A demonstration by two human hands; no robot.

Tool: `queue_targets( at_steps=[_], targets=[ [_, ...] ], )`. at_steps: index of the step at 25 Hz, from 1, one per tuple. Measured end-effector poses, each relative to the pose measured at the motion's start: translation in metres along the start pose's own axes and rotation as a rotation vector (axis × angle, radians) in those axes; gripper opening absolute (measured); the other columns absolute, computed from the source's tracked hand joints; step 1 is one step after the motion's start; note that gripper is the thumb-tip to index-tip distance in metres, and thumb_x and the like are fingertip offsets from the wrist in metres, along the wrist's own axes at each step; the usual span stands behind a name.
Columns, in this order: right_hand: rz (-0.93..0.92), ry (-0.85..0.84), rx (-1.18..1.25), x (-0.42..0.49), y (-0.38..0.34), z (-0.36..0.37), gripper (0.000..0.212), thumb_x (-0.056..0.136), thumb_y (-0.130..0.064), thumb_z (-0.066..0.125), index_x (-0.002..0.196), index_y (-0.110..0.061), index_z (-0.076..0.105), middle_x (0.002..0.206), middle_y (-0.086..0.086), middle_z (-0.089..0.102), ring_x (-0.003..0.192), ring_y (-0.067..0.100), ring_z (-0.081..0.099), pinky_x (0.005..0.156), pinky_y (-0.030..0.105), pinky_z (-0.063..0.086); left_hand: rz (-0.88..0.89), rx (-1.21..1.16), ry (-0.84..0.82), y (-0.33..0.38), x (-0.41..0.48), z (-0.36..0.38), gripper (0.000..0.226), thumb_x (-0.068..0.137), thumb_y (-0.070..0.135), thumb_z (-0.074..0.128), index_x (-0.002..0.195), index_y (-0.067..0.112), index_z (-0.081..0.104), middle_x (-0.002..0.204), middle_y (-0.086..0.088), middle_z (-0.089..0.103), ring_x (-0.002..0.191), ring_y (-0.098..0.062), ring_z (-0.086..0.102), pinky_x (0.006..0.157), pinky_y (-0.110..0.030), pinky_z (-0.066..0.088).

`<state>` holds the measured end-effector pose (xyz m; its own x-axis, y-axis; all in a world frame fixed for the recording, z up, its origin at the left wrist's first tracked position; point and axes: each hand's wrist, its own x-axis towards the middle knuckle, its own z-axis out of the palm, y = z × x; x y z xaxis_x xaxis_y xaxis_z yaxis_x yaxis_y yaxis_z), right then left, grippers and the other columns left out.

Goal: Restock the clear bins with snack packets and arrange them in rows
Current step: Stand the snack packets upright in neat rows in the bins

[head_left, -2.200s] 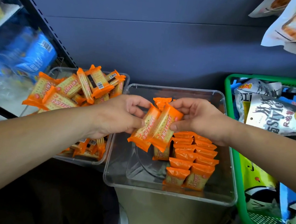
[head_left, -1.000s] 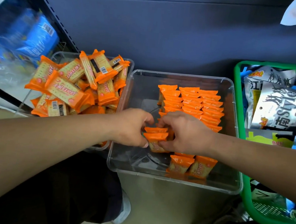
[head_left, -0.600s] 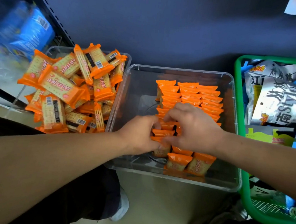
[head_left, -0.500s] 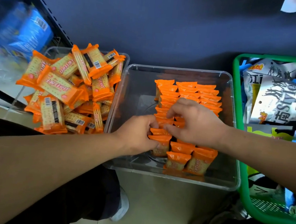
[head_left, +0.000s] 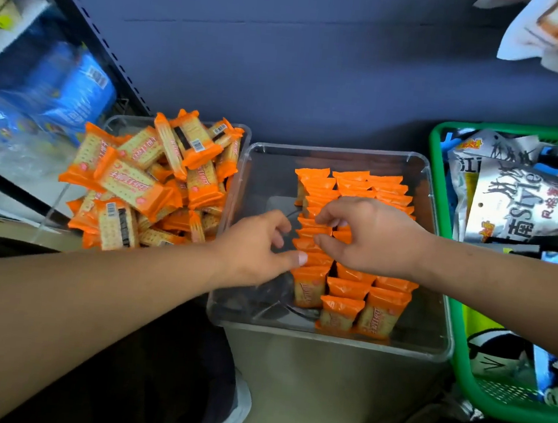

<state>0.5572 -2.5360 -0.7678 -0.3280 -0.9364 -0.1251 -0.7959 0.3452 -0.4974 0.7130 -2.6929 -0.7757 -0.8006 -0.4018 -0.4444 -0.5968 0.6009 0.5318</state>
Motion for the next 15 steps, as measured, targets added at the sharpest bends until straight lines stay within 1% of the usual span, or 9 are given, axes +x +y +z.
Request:
queue_targets(
  at_steps=[2,4,6,8,10,12,13,14,15],
  targets=[
    [0.062,-0.112,-0.14,-0.002,-0.017,-0.016,0.038,0.096,-0.064,0.049,0.105,-0.034,0.071,0.101,-0.015,0.07,0.099,0.01,0.065,0.083,0.039,0.058,-0.005,-0.009,-0.017,-0.002,-0.012,-0.029,0.054,0.09,0.046,0.077,0.133,0.019,0.058,0.107,0.004,0.069,0.094,-0.015,0.069,0.092,-0.035,0.057],
    [0.134,-0.208,-0.26,0.002,-0.043,-0.035,0.048,0.094,-0.072,0.042,0.092,-0.033,0.07,0.091,-0.017,0.069,0.093,0.01,0.065,0.081,0.037,0.058,0.011,0.011,-0.02,-0.004,-0.029,-0.063,0.047,0.093,0.038,0.077,0.131,0.016,0.061,0.11,0.0,0.071,0.099,-0.016,0.069,0.092,-0.031,0.055],
    [0.187,-0.222,-0.261,0.014,-0.073,-0.048,0.043,0.096,-0.068,0.047,0.09,-0.032,0.07,0.093,-0.015,0.07,0.097,0.015,0.066,0.084,0.038,0.057,0.046,0.016,0.002,-0.009,-0.045,-0.09,0.039,0.093,0.036,0.076,0.125,0.016,0.066,0.109,-0.002,0.073,0.099,-0.017,0.07,0.087,-0.027,0.055],
    [0.207,-0.233,-0.273,0.033,-0.103,-0.052,0.037,0.095,-0.062,0.053,0.095,-0.029,0.071,0.102,-0.009,0.072,0.105,0.02,0.066,0.091,0.039,0.056,0.069,0.028,0.019,-0.016,-0.057,-0.11,0.029,0.093,0.034,0.076,0.117,0.019,0.069,0.103,-0.001,0.074,0.09,-0.017,0.071,0.077,-0.025,0.055],
    [0.221,-0.257,-0.266,0.05,-0.13,-0.049,0.038,0.094,-0.059,0.056,0.097,-0.025,0.073,0.105,-0.003,0.073,0.106,0.023,0.066,0.092,0.038,0.055,0.082,0.096,0.028,-0.025,-0.061,-0.126,0.022,0.092,0.031,0.075,0.111,0.021,0.071,0.097,0.001,0.074,0.086,-0.017,0.069,0.078,-0.027,0.056],
    [0.266,-0.226,-0.127,0.063,-0.144,-0.042,0.045,0.095,-0.056,0.058,0.084,-0.014,0.071,0.088,0.001,0.071,0.091,0.025,0.066,0.082,0.035,0.055,0.111,0.239,0.121,-0.037,-0.05,-0.147,0.014,0.091,0.027,0.073,0.1,0.018,0.077,0.092,0.003,0.074,0.087,-0.015,0.068,0.079,-0.027,0.054],
    [0.32,-0.178,-0.029,0.069,-0.144,-0.036,0.047,0.095,-0.055,0.059,0.076,-0.012,0.067,0.077,0.002,0.066,0.082,0.024,0.064,0.074,0.033,0.052,0.11,0.285,0.224,-0.044,-0.038,-0.16,0.013,0.09,0.026,0.071,0.095,0.016,0.078,0.091,0.002,0.075,0.09,-0.017,0.069,0.081,-0.029,0.055],
    [0.374,-0.125,0.056,0.074,-0.141,-0.031,0.048,0.096,-0.053,0.061,0.07,-0.013,0.064,0.071,0.001,0.062,0.076,0.023,0.062,0.068,0.031,0.049,0.086,0.291,0.332,-0.052,-0.025,-0.173,0.015,0.09,0.028,0.07,0.095,0.016,0.077,0.095,-0.001,0.074,0.094,-0.022,0.07,0.083,-0.033,0.056],
    [0.41,-0.084,0.114,0.079,-0.139,-0.025,0.045,0.096,-0.051,0.062,0.069,-0.015,0.064,0.069,0.0,0.061,0.075,0.021,0.061,0.065,0.029,0.047,0.043,0.273,0.415,-0.059,-0.011,-0.182,0.019,0.09,0.033,0.07,0.101,0.018,0.073,0.104,-0.004,0.071,0.1,-0.026,0.068,0.087,-0.038,0.056]
  ],
)
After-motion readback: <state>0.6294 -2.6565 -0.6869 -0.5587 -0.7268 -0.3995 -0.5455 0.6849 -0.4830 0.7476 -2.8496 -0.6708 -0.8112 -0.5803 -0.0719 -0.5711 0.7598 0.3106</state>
